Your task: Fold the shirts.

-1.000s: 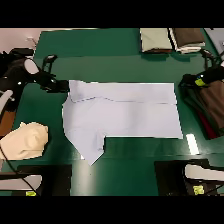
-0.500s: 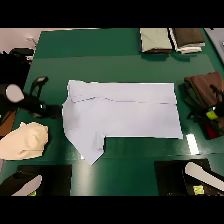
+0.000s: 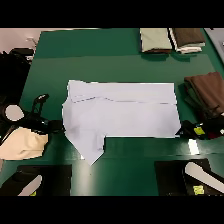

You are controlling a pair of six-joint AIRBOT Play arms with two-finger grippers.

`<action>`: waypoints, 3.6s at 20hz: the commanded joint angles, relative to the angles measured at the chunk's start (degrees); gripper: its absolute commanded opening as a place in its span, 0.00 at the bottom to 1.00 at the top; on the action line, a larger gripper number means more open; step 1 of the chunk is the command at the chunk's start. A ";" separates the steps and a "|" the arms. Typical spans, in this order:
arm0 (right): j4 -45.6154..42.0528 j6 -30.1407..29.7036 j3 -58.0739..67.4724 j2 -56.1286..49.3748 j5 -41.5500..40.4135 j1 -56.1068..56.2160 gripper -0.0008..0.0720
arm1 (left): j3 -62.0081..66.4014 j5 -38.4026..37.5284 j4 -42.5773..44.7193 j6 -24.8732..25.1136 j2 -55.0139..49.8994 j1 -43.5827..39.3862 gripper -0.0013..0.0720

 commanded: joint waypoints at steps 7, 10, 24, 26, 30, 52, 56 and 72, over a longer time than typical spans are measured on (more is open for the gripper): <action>0.15 -0.42 6.78 0.02 -0.63 10.73 0.03 | -6.25 -1.90 -8.09 1.05 0.33 -0.15 0.81; 0.15 -0.04 8.83 0.02 -0.87 13.64 0.03 | -11.72 3.74 -13.62 1.03 0.33 -2.36 0.81; 0.11 0.42 9.22 0.04 1.86 14.75 0.03 | -15.41 17.11 -18.36 -1.97 0.07 -12.66 0.05; -0.37 0.39 9.20 0.37 2.99 14.75 0.03 | -12.17 13.11 -14.12 -2.03 0.35 -12.66 0.04; -1.99 0.42 9.20 6.67 2.47 14.75 0.03 | -4.81 4.26 -6.69 -1.95 0.35 -12.68 0.04; -10.25 7.30 27.02 -0.07 -1.70 21.29 0.03 | 17.11 14.75 5.79 3.30 -11.02 -6.71 0.05; -10.19 8.98 36.39 -12.90 -2.45 23.91 0.03 | 25.18 19.89 5.38 6.71 -24.28 -5.81 0.05; 3.17 0.37 48.26 -26.43 2.95 13.75 0.63 | 38.84 9.33 4.26 7.06 -31.32 -5.88 0.05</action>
